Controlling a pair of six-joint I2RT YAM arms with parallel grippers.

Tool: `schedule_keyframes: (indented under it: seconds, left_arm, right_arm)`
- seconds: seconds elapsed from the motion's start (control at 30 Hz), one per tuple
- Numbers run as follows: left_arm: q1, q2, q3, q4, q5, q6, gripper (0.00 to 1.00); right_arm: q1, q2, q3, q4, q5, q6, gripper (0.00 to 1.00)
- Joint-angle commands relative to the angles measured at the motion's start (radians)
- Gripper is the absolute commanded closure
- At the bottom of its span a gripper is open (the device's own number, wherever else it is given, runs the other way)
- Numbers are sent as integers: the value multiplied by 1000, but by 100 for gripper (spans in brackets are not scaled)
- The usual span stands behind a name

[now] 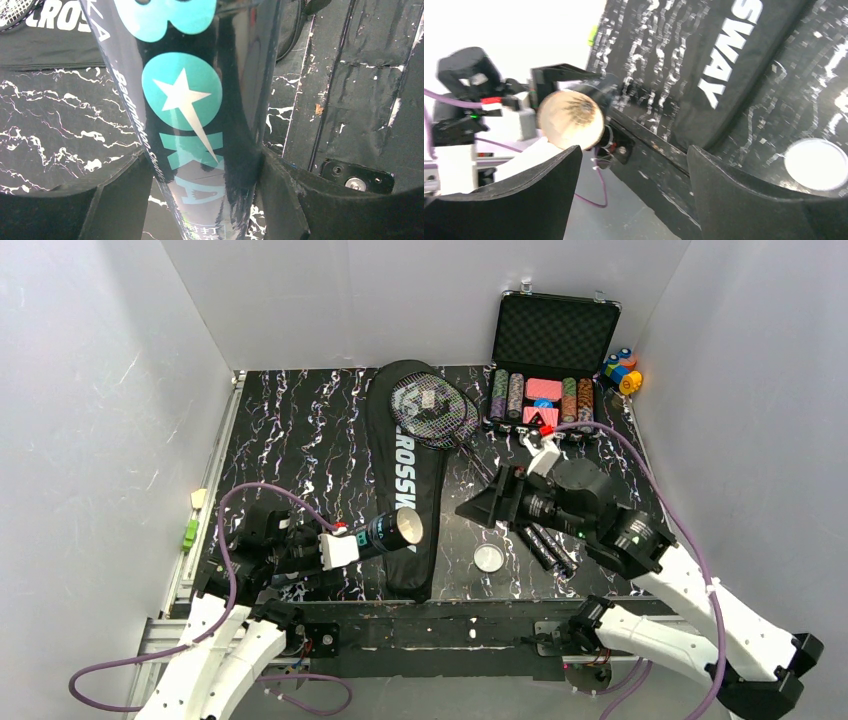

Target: Pack up the badminton gear

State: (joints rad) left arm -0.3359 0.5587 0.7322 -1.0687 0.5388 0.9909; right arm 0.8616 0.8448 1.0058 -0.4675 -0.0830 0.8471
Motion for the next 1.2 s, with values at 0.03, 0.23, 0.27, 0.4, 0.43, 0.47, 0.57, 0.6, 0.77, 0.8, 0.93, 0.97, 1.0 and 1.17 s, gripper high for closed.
schedule_keyframes:
  seconds: [0.03, 0.23, 0.27, 0.4, 0.43, 0.47, 0.57, 0.6, 0.77, 0.8, 0.93, 0.97, 1.0, 1.17]
  left_arm:
    - [-3, -10, -6, 29, 2, 17, 87]
    - [-3, -15, -20, 30, -13, 17, 87]
    - [-3, -16, -22, 29, -16, 18, 87]
    - [-3, -19, -24, 22, -19, 18, 87]
    - [-3, -20, -24, 19, -20, 19, 87]
    - [-3, -22, -24, 17, -21, 19, 87]
    - [-4, -29, -27, 11, -23, 23, 87]
    - [-3, -31, -29, 10, -23, 24, 87]
    - [-3, -36, -33, 9, -20, 25, 87]
    - [-4, -36, -33, 9, -20, 24, 87]
    - [-3, -40, -33, 8, -20, 25, 87]
    - [-4, -41, -33, 6, -20, 25, 87]
    - [-3, -43, -33, 6, -20, 26, 87]
    - [-3, -48, -38, 4, -18, 28, 87]
  right_arm:
    - [-10, -7, -169, -150, 130, -34, 17]
    - [-7, 155, -332, -76, 158, 1, 24]
    - [-6, 187, -334, -64, 173, 5, 25]
    - [2, 316, -315, -33, 216, 1, 27]
    - [8, 341, -307, -27, 223, 0, 27]
    - [13, 364, -300, -20, 226, 0, 28]
    - [34, 420, -278, 3, 242, 0, 29]
    - [40, 437, -267, 5, 247, 0, 29]
    - [60, 533, -234, 23, 266, 1, 34]
    - [61, 550, -230, 26, 266, 1, 36]
    - [69, 607, -211, 32, 273, 3, 45]
    - [70, 618, -209, 30, 276, 5, 48]
    - [72, 632, -206, 29, 281, 7, 51]
    - [81, 654, -202, 18, 296, 12, 64]
